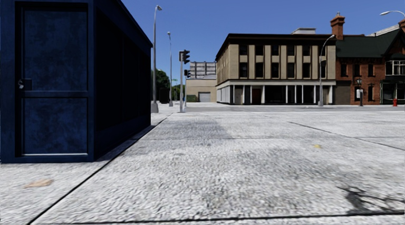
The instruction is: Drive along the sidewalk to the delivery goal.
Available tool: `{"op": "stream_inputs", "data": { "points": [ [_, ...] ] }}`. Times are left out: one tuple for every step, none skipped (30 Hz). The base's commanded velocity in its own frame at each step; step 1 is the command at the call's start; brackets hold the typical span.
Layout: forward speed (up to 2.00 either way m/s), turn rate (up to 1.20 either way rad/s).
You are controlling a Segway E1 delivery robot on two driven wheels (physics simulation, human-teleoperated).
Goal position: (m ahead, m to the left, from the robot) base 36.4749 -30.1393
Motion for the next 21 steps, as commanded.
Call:
{"op": "stream_inputs", "data": {
  "points": [
    [2.0,0.0],
    [2.0,0.0],
    [2.0,0.0],
    [2.0,0.0],
    [2.0,0.0],
    [2.0,0.0],
    [2.0,0.0],
    [2.0,0.0],
    [2.0,0.0],
    [2.0,0.0],
    [2.0,0.0],
    [2.0,0.0],
    [2.0,0.0],
    [2.0,0.0],
    [2.0,0.0],
    [2.0,0.0],
    [2.0,0.0],
    [2.0,0.0],
    [2.0,0.0],
    [2.0,0.0],
    [2.0,0.0]
  ]
}}
